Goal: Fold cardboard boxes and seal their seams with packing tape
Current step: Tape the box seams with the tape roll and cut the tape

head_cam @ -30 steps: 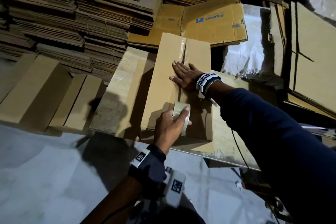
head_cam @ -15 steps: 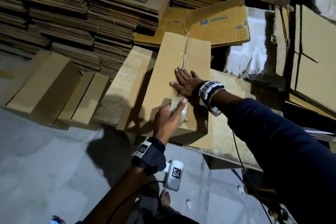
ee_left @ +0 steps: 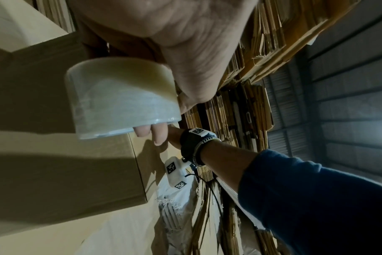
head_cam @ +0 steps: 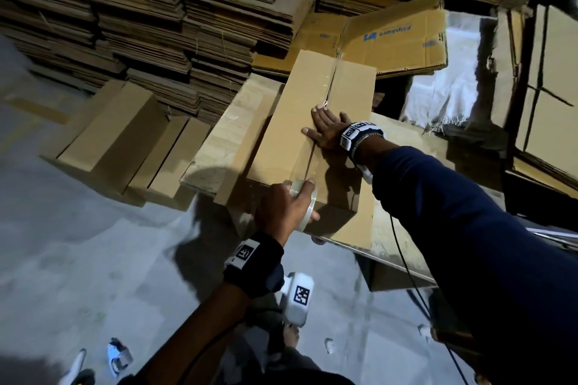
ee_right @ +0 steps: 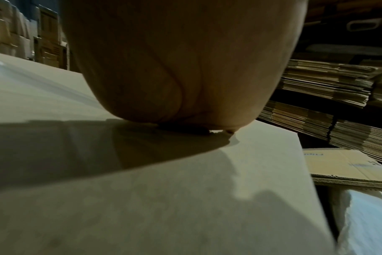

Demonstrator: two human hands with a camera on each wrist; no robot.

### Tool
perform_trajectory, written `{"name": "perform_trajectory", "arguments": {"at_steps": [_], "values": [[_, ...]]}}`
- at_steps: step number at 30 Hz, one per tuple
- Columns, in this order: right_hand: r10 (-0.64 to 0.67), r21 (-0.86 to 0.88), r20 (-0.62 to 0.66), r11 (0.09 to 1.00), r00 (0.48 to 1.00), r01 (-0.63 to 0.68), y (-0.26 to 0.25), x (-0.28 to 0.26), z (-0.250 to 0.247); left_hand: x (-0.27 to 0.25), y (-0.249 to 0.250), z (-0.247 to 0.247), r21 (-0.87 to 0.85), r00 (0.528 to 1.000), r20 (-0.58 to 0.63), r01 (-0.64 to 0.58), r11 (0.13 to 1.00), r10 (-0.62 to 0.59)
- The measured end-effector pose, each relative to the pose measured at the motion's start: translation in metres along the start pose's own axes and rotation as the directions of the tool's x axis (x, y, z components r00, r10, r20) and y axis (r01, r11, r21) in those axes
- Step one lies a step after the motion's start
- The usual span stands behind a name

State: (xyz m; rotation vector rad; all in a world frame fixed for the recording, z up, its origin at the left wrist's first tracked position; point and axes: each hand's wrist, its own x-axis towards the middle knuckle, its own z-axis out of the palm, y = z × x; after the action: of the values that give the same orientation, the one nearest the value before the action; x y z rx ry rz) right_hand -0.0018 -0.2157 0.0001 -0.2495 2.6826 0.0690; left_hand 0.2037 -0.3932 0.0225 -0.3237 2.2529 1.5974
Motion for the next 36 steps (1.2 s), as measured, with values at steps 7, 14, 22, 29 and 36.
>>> {"name": "perform_trajectory", "arguments": {"at_steps": [7,14,22,29,36], "values": [[0.022,-0.033,-0.036,0.999,0.999,-0.023,-0.002,0.004,0.01,-0.004,-0.029,0.006,-0.108,0.993,0.085,0.091,0.99,-0.082],[0.055,-0.044,-0.092,0.997,0.994,-0.059,-0.017,-0.019,0.018,0.023,-0.06,0.0,-0.308,0.961,0.226,0.224,0.925,-0.158],[0.034,-0.023,-0.088,0.999,0.996,-0.036,-0.038,-0.061,0.046,0.067,-0.06,0.013,-0.318,0.979,0.202,0.081,0.945,-0.016],[-0.016,0.051,-0.063,0.999,0.998,0.019,-0.043,-0.093,0.048,0.08,-0.044,0.001,-0.303,0.938,0.343,0.061,0.951,0.049],[-0.061,0.078,-0.138,0.994,0.989,0.072,-0.04,-0.102,0.057,0.063,-0.066,0.001,-0.355,0.896,0.397,-0.049,0.934,0.198]]}}
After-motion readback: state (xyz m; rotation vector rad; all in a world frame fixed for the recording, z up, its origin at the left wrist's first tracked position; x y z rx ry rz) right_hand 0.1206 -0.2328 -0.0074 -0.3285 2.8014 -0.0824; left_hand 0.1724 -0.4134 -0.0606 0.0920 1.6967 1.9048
